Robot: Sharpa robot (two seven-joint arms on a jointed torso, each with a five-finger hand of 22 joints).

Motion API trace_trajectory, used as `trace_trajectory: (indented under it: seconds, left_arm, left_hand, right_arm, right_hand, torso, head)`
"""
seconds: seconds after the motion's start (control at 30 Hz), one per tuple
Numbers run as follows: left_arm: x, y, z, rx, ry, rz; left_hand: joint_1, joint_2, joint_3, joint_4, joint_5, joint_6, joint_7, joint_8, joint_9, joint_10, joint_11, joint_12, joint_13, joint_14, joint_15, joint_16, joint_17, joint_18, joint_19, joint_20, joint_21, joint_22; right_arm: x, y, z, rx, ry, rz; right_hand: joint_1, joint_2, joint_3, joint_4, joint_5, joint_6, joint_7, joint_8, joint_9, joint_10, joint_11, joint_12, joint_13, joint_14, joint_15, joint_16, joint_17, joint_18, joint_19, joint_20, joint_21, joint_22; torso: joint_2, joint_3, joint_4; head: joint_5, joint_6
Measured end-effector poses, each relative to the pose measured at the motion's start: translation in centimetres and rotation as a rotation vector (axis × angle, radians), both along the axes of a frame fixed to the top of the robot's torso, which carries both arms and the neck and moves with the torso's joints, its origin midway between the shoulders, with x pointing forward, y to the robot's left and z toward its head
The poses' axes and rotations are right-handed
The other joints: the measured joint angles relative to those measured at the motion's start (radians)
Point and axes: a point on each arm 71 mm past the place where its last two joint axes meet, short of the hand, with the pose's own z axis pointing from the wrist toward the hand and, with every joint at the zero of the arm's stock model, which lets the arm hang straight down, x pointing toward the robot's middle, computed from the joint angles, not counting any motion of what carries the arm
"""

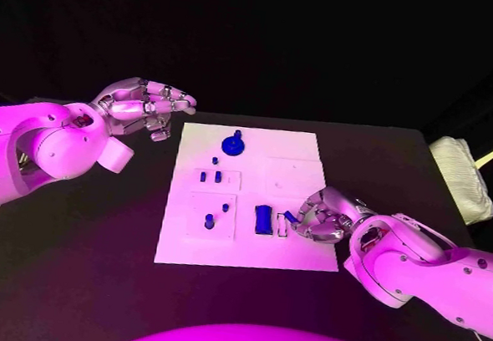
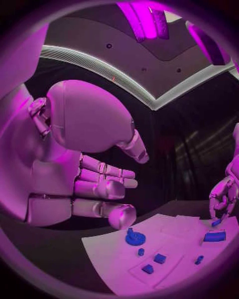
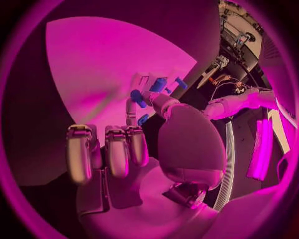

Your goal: Assemble the parts on the task board

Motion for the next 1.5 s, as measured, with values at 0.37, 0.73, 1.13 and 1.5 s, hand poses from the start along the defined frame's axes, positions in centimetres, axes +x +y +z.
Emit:
trace_trajectory:
  seconds: [0.37, 0.73, 1.13, 1.5]
  left_arm:
    - [0.0, 0.0, 0.0, 0.001, 0.002, -0.001]
    - [-0.1, 0.1, 0.0, 0.003, 0.006, -0.002]
    - [-0.1, 0.1, 0.0, 0.004, 0.008, -0.002]
    - [-0.1, 0.1, 0.0, 0.004, 0.009, -0.002]
  left_hand:
    - [0.000, 0.000, 0.000, 0.000, 0.000, 0.000, 0.000, 0.000, 0.000, 0.000, 0.000, 0.000, 0.000, 0.000, 0.000, 0.000, 0.000, 0.000, 0.000, 0.000, 0.000, 0.000]
    - [0.000, 0.000, 0.000, 0.000, 0.000, 0.000, 0.000, 0.000, 0.000, 0.000, 0.000, 0.000, 0.000, 0.000, 0.000, 0.000, 0.000, 0.000, 0.000, 0.000, 0.000, 0.000]
    - [0.004, 0.004, 0.000, 0.000, 0.000, 0.000, 0.000, 0.000, 0.000, 0.000, 0.000, 0.000, -0.001, 0.000, 0.000, 0.000, 0.000, 0.000, 0.000, 0.000, 0.000, 0.000]
    - [0.004, 0.004, 0.000, 0.000, 0.000, 0.000, 0.000, 0.000, 0.000, 0.000, 0.000, 0.000, -0.001, 0.000, 0.000, 0.000, -0.002, 0.000, 0.000, 0.000, 0.000, 0.000]
  right_arm:
    - [0.4, 0.8, -0.7, 0.013, 0.042, -0.013]
    - [0.9, 1.4, -1.1, -0.001, 0.066, -0.006]
    - [1.0, 1.9, -1.2, -0.003, 0.078, 0.006]
    - [1.2, 1.8, -1.3, -0.012, 0.073, 0.004]
  right_hand:
    - [-0.047, 0.013, -0.036, 0.035, -0.046, -0.002, 0.002, -0.004, 0.000, -0.002, -0.002, 0.012, 0.001, 0.000, 0.000, 0.000, 0.000, 0.000, 0.000, 0.000, 0.000, 0.000]
    - [-0.062, 0.020, -0.039, 0.045, -0.055, 0.001, -0.001, -0.004, 0.000, -0.004, -0.003, 0.019, 0.001, -0.004, -0.003, 0.000, 0.000, 0.000, 0.000, 0.000, 0.000, 0.000]
    - [-0.062, 0.020, -0.039, 0.045, -0.055, 0.004, -0.003, -0.004, 0.002, -0.004, -0.003, 0.025, 0.001, -0.004, -0.003, 0.000, 0.001, 0.000, -0.002, -0.006, 0.005, 0.000]
    - [-0.001, 0.055, 0.015, -0.009, -0.080, 0.018, -0.017, 0.015, 0.009, -0.004, -0.021, 0.027, 0.000, -0.003, -0.018, 0.000, 0.000, 0.000, 0.000, -0.014, 0.010, -0.001]
  torso:
    - [0.000, 0.0012, 0.0013]
    - [0.001, 0.0019, 0.0001]
    - [0.000, 0.0018, 0.0000]
    - [0.000, 0.0012, 0.0000]
  head:
    - [-0.001, -0.002]
    - [0.001, -0.005]
    - [-0.001, -0.006]
    - [-0.003, -0.005]
